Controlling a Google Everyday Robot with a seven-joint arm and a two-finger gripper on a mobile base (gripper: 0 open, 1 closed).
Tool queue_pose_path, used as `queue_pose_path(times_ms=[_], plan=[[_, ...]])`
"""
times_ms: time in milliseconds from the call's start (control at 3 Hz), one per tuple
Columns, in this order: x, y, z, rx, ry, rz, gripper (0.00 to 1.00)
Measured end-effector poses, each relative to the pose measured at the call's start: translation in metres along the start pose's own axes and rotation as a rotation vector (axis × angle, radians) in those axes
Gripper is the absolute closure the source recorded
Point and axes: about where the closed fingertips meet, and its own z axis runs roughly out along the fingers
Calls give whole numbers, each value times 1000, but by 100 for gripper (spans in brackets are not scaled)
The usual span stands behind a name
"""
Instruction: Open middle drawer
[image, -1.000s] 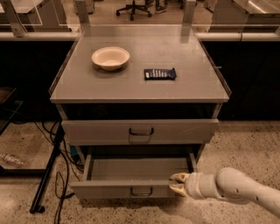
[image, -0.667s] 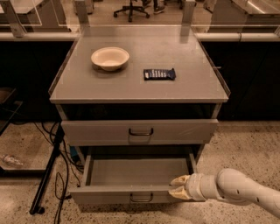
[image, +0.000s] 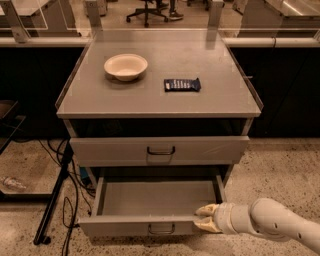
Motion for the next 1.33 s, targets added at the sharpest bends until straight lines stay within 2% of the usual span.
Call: queue_pose_path(times_ms=[667,1000,1333], plan=[[0,0,0,0,0,0,39],[0,0,0,0,0,0,37],[0,0,0,0,0,0,60]])
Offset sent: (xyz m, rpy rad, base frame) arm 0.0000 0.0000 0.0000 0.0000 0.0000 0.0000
